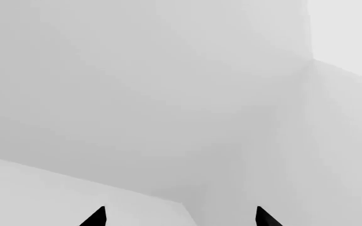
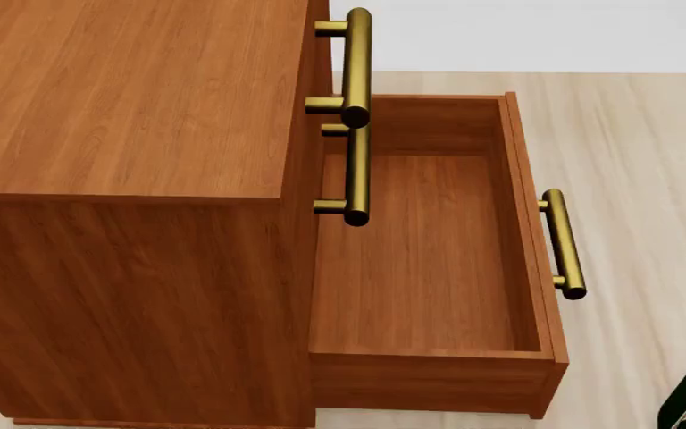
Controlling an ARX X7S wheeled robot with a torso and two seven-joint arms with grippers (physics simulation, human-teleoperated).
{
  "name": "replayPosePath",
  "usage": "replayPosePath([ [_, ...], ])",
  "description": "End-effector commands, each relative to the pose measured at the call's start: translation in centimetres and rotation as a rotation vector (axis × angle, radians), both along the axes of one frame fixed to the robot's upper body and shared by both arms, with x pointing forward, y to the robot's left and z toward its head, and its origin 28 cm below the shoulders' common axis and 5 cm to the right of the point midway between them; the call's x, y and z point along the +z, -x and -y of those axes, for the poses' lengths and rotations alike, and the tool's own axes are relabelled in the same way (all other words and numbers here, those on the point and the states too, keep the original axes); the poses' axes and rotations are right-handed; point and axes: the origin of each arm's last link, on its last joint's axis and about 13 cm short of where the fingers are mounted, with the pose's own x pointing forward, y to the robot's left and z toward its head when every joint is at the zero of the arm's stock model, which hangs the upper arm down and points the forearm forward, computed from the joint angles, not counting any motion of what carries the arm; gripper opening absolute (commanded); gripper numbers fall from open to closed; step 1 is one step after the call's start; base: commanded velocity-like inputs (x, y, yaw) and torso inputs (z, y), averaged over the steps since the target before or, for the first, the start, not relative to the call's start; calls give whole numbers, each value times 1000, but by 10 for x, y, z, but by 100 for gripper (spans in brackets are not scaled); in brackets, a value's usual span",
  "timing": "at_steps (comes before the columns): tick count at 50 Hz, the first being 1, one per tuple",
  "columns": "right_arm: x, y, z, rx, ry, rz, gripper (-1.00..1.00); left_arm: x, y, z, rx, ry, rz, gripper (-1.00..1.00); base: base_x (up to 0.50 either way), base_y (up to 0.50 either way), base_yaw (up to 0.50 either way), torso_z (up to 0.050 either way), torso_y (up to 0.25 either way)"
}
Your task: Put the wine bottle in the bottom drawer of the cabinet.
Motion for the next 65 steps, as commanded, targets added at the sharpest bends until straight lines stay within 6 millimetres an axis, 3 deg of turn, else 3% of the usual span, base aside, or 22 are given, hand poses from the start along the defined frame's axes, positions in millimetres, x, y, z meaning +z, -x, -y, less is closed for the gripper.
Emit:
replayPosePath([
  [1, 0, -19, 5, 11, -42, -24, 100, 1, 0, 0, -4, -9, 2, 100, 0, 0, 0, 0, 0],
  [6, 5, -25, 5, 25, -52, -21, 100, 1, 1, 1, -6, -17, 2, 100, 0, 0, 0, 0, 0],
  [26, -8, -46, 16, -3, -69, -63, 100, 1, -1, 1, -5, -31, -6, 100, 0, 0, 0, 0, 0],
  [45, -7, -59, 18, 2, -79, -78, 100, 2, 0, 3, -9, -40, -11, 100, 0, 0, 0, 0, 0],
  [65, -19, -72, 27, -30, -106, -110, 100, 1, 0, 3, -10, -44, -15, 100, 0, 0, 0, 0, 0],
])
